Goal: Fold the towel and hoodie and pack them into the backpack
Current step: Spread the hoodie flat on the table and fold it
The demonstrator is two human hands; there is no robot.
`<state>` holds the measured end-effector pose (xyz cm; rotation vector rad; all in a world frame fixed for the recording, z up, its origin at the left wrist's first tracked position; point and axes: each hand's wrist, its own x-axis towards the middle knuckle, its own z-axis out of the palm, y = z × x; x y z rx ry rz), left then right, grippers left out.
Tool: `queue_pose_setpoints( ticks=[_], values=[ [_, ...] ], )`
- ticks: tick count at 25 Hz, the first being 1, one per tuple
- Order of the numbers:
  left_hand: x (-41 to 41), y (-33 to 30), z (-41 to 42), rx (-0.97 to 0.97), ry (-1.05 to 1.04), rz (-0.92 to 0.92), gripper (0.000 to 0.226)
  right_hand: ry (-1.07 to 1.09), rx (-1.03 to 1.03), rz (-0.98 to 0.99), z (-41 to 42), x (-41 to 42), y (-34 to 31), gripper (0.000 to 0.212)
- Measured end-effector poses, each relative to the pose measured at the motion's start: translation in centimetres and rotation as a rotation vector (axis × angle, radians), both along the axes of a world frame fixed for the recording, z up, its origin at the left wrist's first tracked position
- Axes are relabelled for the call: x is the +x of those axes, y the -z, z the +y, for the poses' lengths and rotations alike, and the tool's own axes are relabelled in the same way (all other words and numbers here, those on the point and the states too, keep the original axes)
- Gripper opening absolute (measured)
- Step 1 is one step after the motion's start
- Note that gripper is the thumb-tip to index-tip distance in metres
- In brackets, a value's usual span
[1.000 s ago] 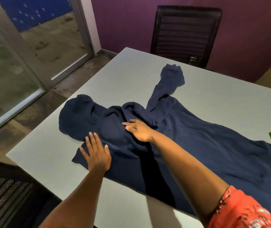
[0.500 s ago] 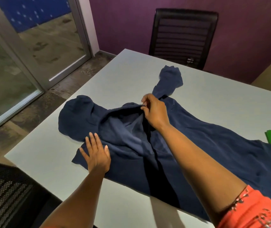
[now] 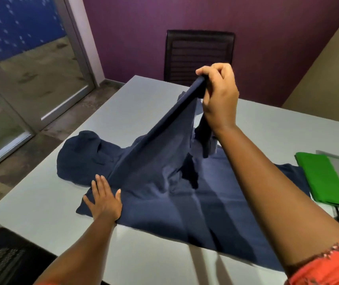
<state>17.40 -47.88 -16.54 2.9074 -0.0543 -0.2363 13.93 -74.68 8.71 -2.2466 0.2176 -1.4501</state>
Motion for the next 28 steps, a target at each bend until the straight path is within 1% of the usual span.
queue_pose_setpoints(
  ticks=[2,4,5,7,8,10,11,13,14,15,16,17,18,19,20,21,22,23,24,26,27,28],
  values=[
    [0.4,-0.6,-0.4,0.018,-0.016,0.069,0.069,-0.019,-0.053,0.148,-0.8,-1.6,0.4,0.033],
    [0.5,-1.6,-1.2,0.008,-0.062,0.114,0.069,-0.122,0.026,0.403,-1.4,-3.3,1.6,0.029],
    [0.4,-2.2,-1.7,-0.008,-0.084,0.11,0.07,-0.171,0.0,0.519,-1.6,-4.3,2.3,0.026],
    [0.3,-3.5,-3.1,-0.05,-0.078,0.028,0.067,-0.252,-0.243,0.642,-2.0,-5.8,4.0,0.017],
    [0.2,-4.1,-3.9,-0.08,-0.033,-0.031,0.063,-0.305,-0.344,0.738,-2.2,-6.5,4.8,0.014],
    [-0.2,-5.4,-5.9,-0.164,0.083,-0.128,0.054,-0.375,-0.405,1.098,-2.0,-7.8,6.3,0.018],
    [-0.3,-5.9,-6.8,-0.208,0.134,-0.155,0.051,-0.401,-0.399,1.282,-1.8,-8.4,7.2,0.022],
    [-0.8,-6.5,-8.1,-0.249,0.252,-0.151,0.046,-0.442,-0.337,1.591,-1.3,-10.0,9.1,0.029],
    [-1.0,-6.5,-8.6,-0.231,0.318,-0.121,0.045,-0.469,-0.274,1.712,-1.3,-10.8,10.2,0.031],
    [-1.2,-6.2,-8.8,-0.187,0.372,-0.074,0.046,-0.505,-0.161,1.81,-1.4,-11.7,11.2,0.031],
    [-1.2,-5.8,-8.8,-0.123,0.405,-0.019,0.047,-0.54,0.011,1.856,-1.6,-12.5,12.0,0.028],
    [-1.1,-5.2,-8.5,-0.046,0.423,0.036,0.049,-0.538,0.227,1.827,-2.1,-13.2,12.6,0.022],
    [-1.1,-4.8,-8.2,0.03,0.433,0.088,0.051,-0.483,0.428,1.715,-2.9,-13.8,12.9,0.018],
    [-1.1,-4.3,-7.9,0.083,0.436,0.138,0.052,-0.375,0.575,1.554,-4.0,-14.2,13.4,0.022],
    [-1.3,-3.9,-7.7,0.104,0.431,0.187,0.053,-0.226,0.655,1.382,-5.2,-14.7,13.9,0.026],
    [-1.5,-3.6,-7.5,0.108,0.424,0.23,0.054,-0.072,0.687,1.251,-6.5,-15.1,14.6,0.024],
    [-1.7,-3.4,-7.4,0.108,0.414,0.271,0.054,0.045,0.704,1.211,-7.8,-15.6,15.5,0.017],
    [-1.9,-3.2,-7.4,0.105,0.404,0.295,0.054,0.095,0.747,1.247,-8.6,-16.3,16.1,0.008],
    [-2.0,-3.0,-7.4,0.092,0.397,0.296,0.054,0.09,0.843,1.333,-9.0,-16.9,16.5,0.01],
    [-2.3,-2.8,-7.5,0.02,0.376,0.227,0.053,0.007,1.017,1.525,-8.7,-18.1,17.3,0.032],
    [-2.5,-3.1,-7.6,-0.057,0.343,0.155,0.051,-0.031,1.023,1.569,-8.2,-18.4,17.5,0.042],
    [-2.6,-3.4,-7.8,-0.145,0.296,0.062,0.049,-0.071,0.994,1.57,-7.6,-18.5,17.8,0.049]
  ],
)
